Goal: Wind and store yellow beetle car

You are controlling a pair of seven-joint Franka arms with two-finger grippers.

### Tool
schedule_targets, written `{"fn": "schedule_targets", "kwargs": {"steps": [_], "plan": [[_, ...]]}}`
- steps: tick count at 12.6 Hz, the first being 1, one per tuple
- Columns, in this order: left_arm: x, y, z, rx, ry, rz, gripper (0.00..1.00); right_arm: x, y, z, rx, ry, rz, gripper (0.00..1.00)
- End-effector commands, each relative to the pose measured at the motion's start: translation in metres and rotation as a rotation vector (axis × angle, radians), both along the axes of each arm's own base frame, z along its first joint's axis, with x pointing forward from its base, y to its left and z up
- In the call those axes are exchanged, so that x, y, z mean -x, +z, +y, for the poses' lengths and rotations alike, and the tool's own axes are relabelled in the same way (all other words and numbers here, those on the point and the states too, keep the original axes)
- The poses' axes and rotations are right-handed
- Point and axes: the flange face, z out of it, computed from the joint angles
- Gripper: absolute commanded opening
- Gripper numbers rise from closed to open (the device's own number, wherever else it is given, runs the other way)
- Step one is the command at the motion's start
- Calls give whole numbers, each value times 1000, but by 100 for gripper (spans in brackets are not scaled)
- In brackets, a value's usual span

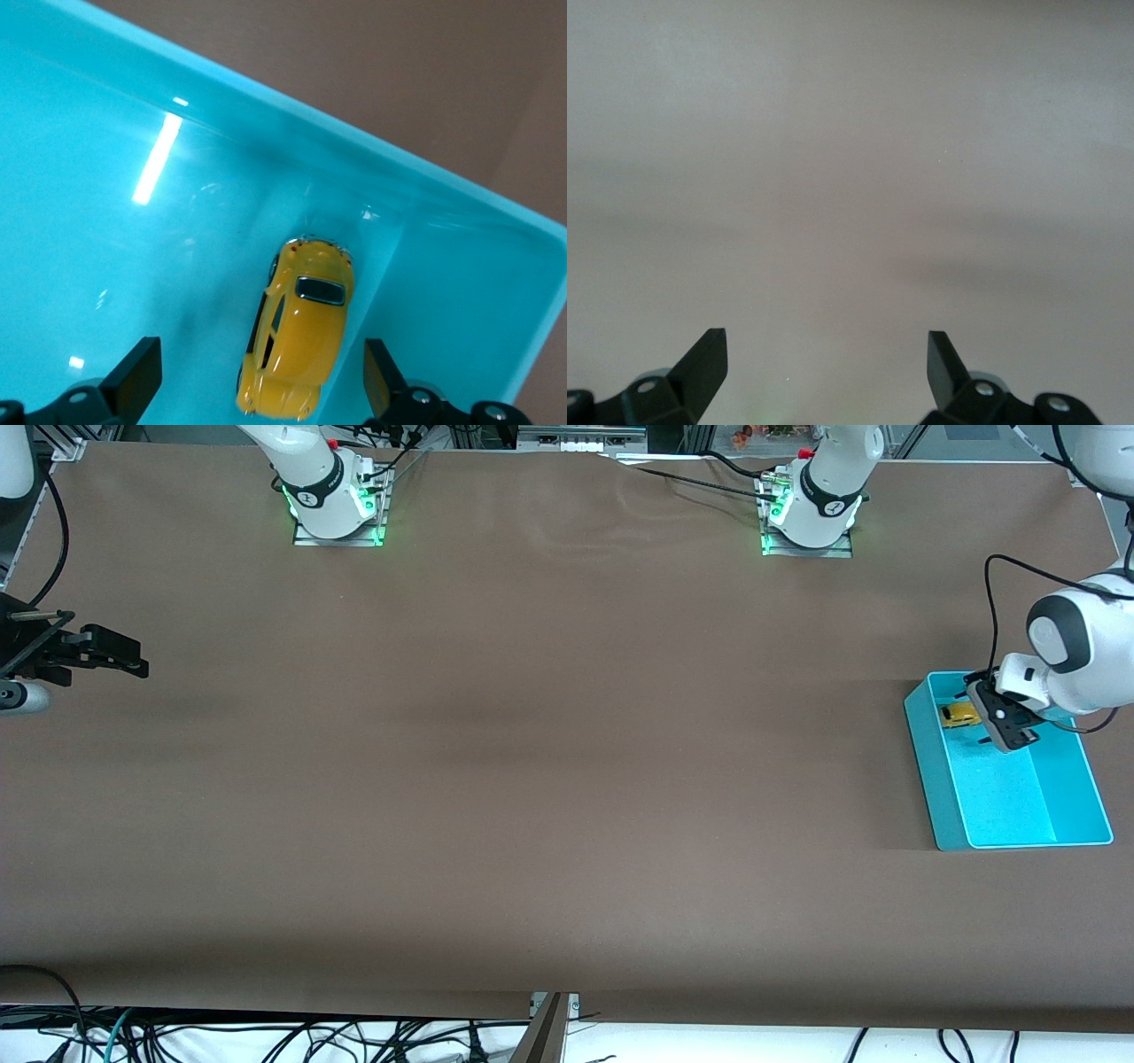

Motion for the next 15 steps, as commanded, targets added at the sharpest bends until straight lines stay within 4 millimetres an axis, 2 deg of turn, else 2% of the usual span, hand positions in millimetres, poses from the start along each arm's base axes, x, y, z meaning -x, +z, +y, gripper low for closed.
{"fn": "schedule_targets", "kwargs": {"steps": [1,2,3,4,6,9,10,13,15], "plan": [[7,90,-7,-5,103,-59,100,0,2,-5,7,-15,-19,100],[0,127,-16,-17,108,-105,100,0,2,-5,7,-15,-19,100],[-8,153,-34,-26,93,-141,100,-1,3,-5,7,-15,-24,100],[-22,183,-60,-35,69,-170,100,-2,4,-5,7,-15,-30,100],[-35,215,-93,-28,119,-121,100,-2,4,-5,7,-15,-33,100],[-38,294,-158,-46,277,-120,100,-2,4,-5,7,-16,-36,100],[-37,315,-176,-54,329,-105,100,-2,4,-5,7,-16,-36,100],[-36,357,-213,-75,493,-90,100,-2,4,-5,7,-15,-36,100],[-28,370,-226,-111,601,-73,100,-2,4,-5,7,-16,-36,100]]}}
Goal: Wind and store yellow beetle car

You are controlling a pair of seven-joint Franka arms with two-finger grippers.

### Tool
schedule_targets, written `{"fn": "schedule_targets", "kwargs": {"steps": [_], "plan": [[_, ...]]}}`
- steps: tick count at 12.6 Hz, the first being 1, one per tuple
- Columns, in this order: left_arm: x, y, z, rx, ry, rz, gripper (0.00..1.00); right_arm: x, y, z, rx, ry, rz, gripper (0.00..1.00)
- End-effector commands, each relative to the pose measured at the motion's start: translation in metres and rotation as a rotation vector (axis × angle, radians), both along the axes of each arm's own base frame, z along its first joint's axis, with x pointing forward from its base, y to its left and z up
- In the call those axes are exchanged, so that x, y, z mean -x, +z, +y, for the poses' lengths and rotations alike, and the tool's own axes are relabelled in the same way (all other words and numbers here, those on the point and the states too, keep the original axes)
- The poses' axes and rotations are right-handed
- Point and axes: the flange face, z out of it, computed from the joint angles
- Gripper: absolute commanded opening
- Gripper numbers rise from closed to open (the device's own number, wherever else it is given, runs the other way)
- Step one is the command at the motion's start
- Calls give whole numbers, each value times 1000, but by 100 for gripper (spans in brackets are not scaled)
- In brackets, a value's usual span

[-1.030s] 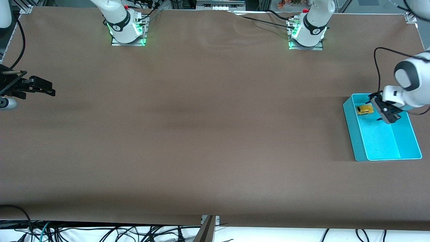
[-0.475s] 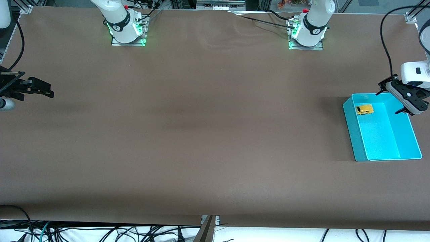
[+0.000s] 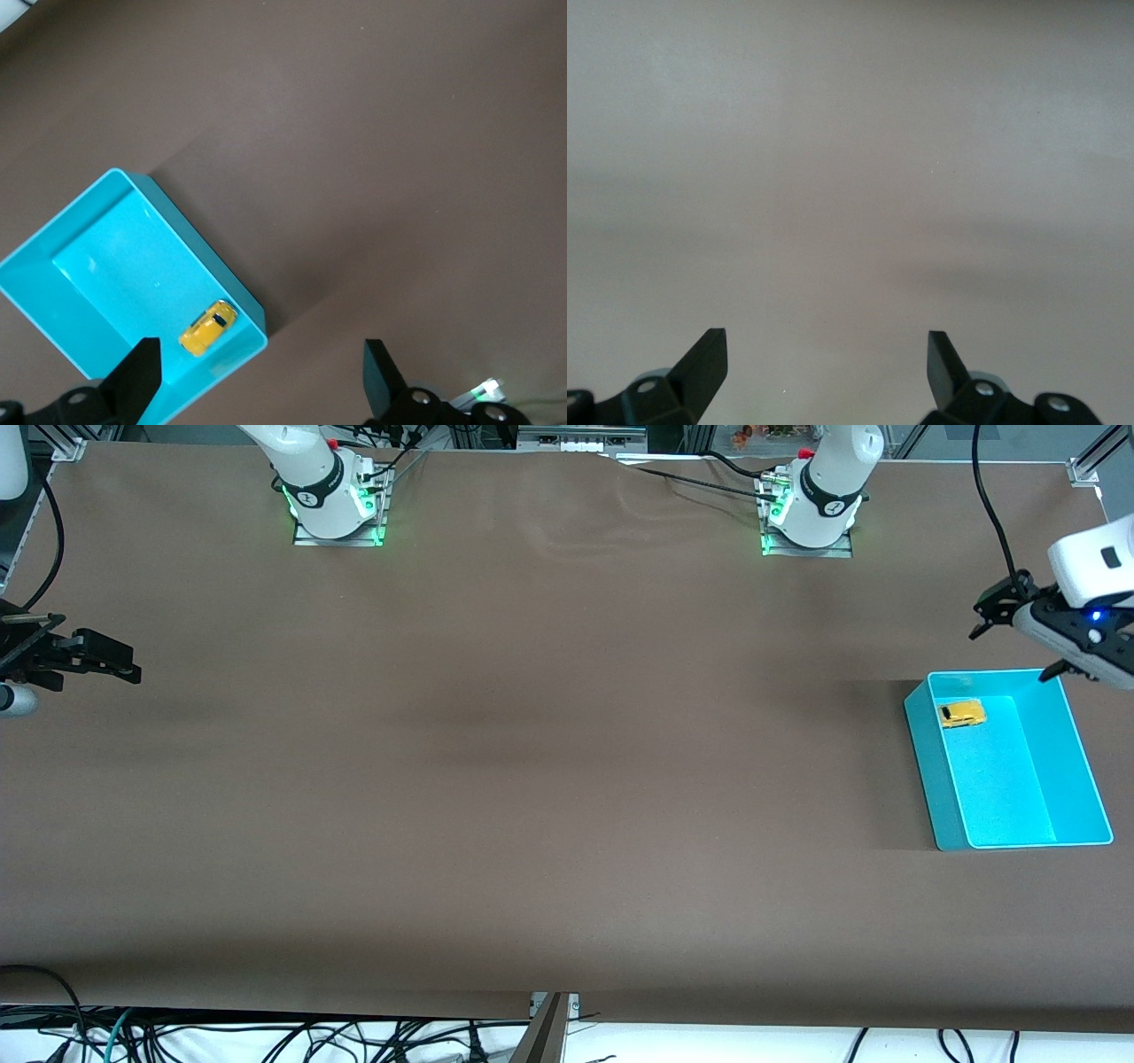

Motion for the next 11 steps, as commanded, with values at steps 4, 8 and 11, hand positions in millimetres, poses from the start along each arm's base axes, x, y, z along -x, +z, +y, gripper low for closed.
{"fn": "schedule_targets", "kwargs": {"steps": [4,8,11], "plan": [[6,22,-31,-44,358,16,100,1,2,-1,5,-10,-7,100],[5,27,-40,-32,484,-5,100,1,2,-1,5,-10,-5,100],[5,29,-39,-6,544,-32,100,1,2,-1,5,-10,-8,100]]}}
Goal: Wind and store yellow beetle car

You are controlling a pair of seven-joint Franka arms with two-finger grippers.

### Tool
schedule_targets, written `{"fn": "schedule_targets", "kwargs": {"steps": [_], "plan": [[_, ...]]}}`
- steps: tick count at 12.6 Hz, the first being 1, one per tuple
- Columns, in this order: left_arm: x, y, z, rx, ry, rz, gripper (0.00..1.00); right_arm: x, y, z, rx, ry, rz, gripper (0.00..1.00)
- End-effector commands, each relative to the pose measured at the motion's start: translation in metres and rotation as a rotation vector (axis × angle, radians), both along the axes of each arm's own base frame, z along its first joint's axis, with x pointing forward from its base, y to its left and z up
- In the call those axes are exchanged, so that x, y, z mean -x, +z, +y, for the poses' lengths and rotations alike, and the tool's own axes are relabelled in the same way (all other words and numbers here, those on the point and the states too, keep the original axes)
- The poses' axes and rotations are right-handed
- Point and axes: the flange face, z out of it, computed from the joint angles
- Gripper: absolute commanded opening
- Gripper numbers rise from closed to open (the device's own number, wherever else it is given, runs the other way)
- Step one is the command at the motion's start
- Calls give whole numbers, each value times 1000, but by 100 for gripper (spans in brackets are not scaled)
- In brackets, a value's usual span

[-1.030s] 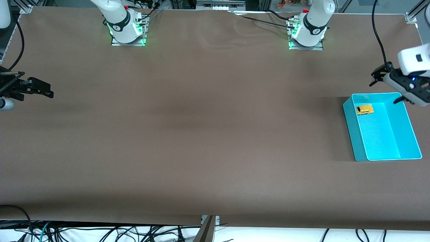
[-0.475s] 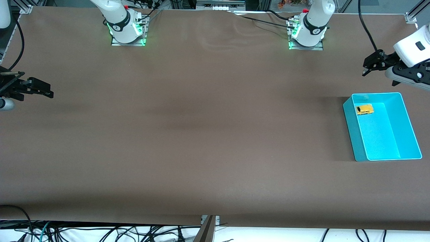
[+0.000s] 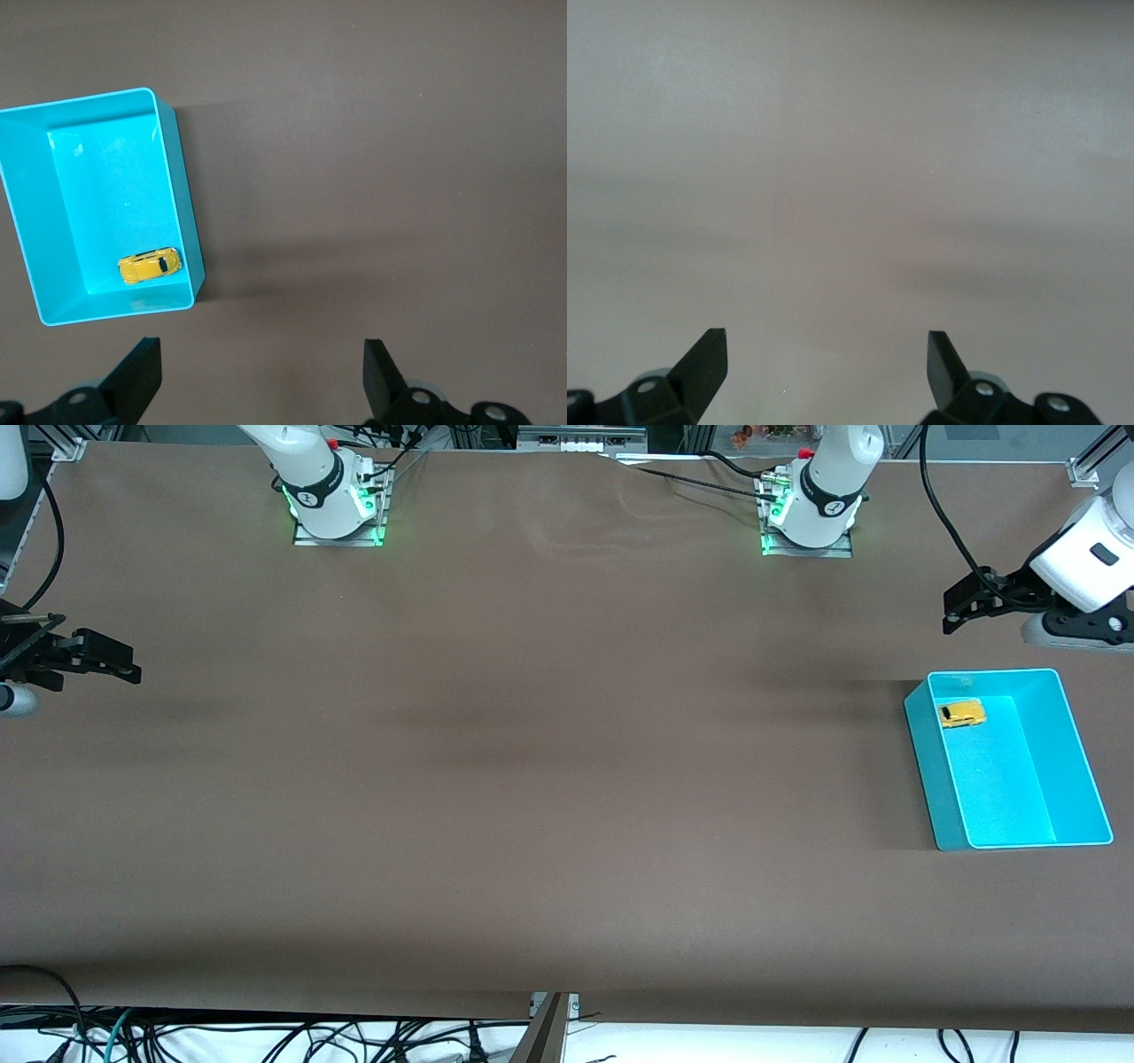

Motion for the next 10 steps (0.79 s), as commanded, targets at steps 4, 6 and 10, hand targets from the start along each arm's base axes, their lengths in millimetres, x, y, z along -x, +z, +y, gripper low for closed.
{"fn": "schedule_targets", "kwargs": {"steps": [4,6,10], "plan": [[2,8,-4,12,62,-17,100,1,2,-1,5,-8,-8,100],[2,8,-5,15,64,-17,100,1,2,-1,4,-3,-8,100],[3,7,-4,17,63,-8,100,1,2,-1,2,6,-6,100]]}}
